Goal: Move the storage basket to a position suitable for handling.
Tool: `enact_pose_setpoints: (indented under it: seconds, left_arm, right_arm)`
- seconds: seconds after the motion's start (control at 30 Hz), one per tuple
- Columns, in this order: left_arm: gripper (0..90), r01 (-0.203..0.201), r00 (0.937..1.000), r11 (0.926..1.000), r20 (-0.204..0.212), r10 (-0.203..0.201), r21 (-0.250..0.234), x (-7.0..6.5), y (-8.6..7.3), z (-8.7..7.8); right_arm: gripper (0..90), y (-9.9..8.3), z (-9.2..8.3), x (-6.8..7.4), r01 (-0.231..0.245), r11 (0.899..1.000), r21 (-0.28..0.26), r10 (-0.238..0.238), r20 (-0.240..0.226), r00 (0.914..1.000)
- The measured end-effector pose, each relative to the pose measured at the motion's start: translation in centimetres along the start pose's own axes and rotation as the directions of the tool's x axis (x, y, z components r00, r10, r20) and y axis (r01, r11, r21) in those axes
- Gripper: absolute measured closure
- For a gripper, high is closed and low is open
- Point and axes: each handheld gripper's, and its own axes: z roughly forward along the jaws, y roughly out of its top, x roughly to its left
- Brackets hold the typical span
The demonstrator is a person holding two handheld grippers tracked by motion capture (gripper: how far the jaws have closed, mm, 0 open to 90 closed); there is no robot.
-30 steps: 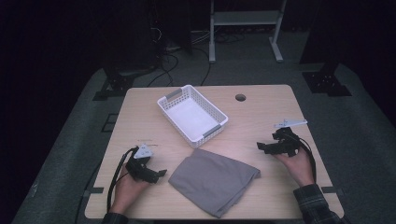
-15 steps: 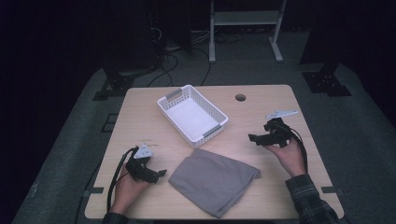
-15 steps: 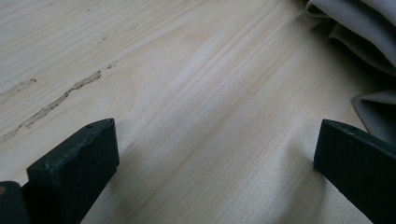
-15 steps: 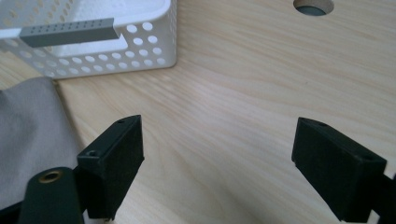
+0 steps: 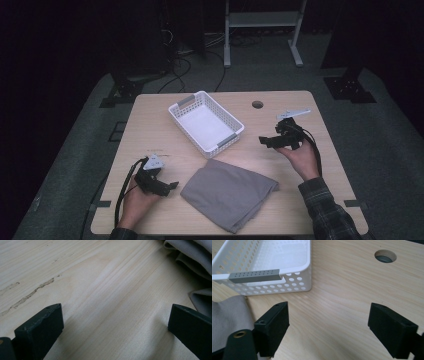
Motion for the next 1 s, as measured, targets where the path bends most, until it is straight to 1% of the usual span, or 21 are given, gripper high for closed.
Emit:
enact_pose_setpoints:
  seconds: [0.07, 0.3, 0.33, 0.37, 0.5, 0.53, 0.63, 0.67, 0.77, 0.8, 0.83, 0.9, 1.0]
  left_arm:
    - [0.0, -0.002, 1.0, 1.0, -0.001, 0.002, 0.0, 0.0, 0.0, 0.0]
    - [0.0, -0.002, 1.0, 1.0, -0.001, 0.002, 0.0, 0.0, 0.0, 0.0]
    - [0.0, 0.0, 1.0, 1.0, 0.0, 0.0, 0.0, 0.0, 0.0, 0.0]
    - [0.0, -0.001, 1.0, 1.0, 0.0, 0.001, 0.002, 0.0, 0.0, 0.0]
    - [0.0, 0.0, 1.0, 1.0, 0.0, 0.0, 0.0, 0.0, 0.0, 0.0]
    - [0.0, -0.001, 1.0, 1.0, 0.0, 0.001, 0.002, 0.0, 0.0, 0.0]
    - [0.0, -0.003, 1.0, 1.0, -0.002, 0.003, -0.003, 0.0, 0.0, 0.0]
    - [0.0, -0.002, 1.0, 1.0, -0.002, 0.002, -0.004, 0.0, 0.0, 0.0]
    - [0.0, 0.0, 1.0, 1.0, -0.001, 0.0, -0.001, 0.0, 0.0, 0.0]
    - [0.0, 0.0, 1.0, 1.0, -0.001, 0.0, -0.001, 0.0, 0.0, 0.0]
    - [0.0, 0.0, 1.0, 1.0, -0.001, 0.0, -0.003, 0.0, 0.0, 0.0]
    - [0.0, 0.0, 1.0, 1.0, -0.001, 0.0, -0.004, 0.0, 0.0, 0.0]
    - [0.0, 0.0, 1.0, 1.0, -0.001, 0.0, -0.003, 0.0, 0.0, 0.0]
  right_arm:
    - [21.6, 0.3, 0.2, 0.1, 0.006, 1.0, -0.002, -0.006, -0.009, 0.9999]
    - [26.0, 1.4, 0.7, 0.3, 0.016, 1.0, -0.001, -0.016, -0.013, 0.9998]
    - [29.3, 1.9, 1.0, 0.4, 0.02, 1.0, -0.001, -0.02, -0.021, 0.9996]
    - [30.6, 2.0, 1.0, 0.4, 0.023, 1.0, -0.001, -0.023, -0.021, 0.9995]
    - [33.1, 2.7, 1.4, 0.6, 0.027, 1.0, 0.007, -0.027, -0.028, 0.9992]
    - [37.0, 3.2, 1.7, 0.7, 0.039, 0.999, 0.006, -0.039, -0.042, 0.9984]
    - [38.7, 3.7, 1.9, 1.0, 0.048, 0.999, 0.007, -0.047, -0.041, 0.998]
    - [41.0, 4.1, 2.3, 1.2, 0.054, 0.998, 0.016, -0.054, -0.052, 0.9972]
    - [44.4, 4.6, 2.9, 1.5, 0.065, 0.998, 0.021, -0.063, -0.061, 0.9961]
    - [44.4, 4.6, 2.9, 1.5, 0.065, 0.998, 0.021, -0.063, -0.061, 0.9961]
    - [46.4, 5.0, 3.4, 1.6, 0.07, 0.997, 0.03, -0.068, -0.064, 0.9956]
    - [49.7, 5.4, 3.9, 1.7, 0.074, 0.997, 0.038, -0.071, -0.068, 0.9952]
    - [51.7, 5.9, 4.4, 1.9, 0.081, 0.996, 0.046, -0.078, -0.062, 0.995]
